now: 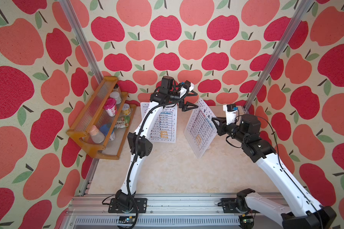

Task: Insert the menus into the narrow rack
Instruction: Insert the menu into the narrow rack.

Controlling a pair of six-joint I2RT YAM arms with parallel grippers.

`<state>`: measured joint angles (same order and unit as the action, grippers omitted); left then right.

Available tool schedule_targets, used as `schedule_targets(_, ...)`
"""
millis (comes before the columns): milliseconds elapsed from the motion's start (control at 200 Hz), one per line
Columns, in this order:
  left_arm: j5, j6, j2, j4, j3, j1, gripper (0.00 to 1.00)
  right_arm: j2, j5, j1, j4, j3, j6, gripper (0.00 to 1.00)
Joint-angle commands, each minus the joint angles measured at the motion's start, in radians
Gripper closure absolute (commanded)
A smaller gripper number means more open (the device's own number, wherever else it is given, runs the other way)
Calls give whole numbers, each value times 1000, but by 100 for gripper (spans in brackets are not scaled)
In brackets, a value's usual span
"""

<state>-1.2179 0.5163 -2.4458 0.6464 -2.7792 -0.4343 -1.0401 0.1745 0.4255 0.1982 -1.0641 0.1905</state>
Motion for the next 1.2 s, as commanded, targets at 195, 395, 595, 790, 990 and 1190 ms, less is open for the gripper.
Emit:
schedule_targets(195, -9, 27, 43, 15, 13, 12, 4, -14, -1, 9, 18, -6, -7, 97)
schedule_targets(395, -11, 33, 47, 22, 14, 14, 4, -13, 8, 9, 9, 19, 5, 98)
schedule_targets(595, -11, 33, 48, 24, 14, 14, 4, 0, 8, 9, 10, 44, 10, 98)
schedule_targets(790, -12, 30, 50, 21, 14, 12, 4, 5, 7, 9, 21, 51, 8, 97)
schedule_targets(990, -6, 37, 55, 29, 14, 12, 4, 3, -48, 9, 70, -22, -27, 71)
schedule_targets(1190, -2, 36, 67, 28, 14, 13, 4, -14, -126, 9, 101, -128, -19, 52)
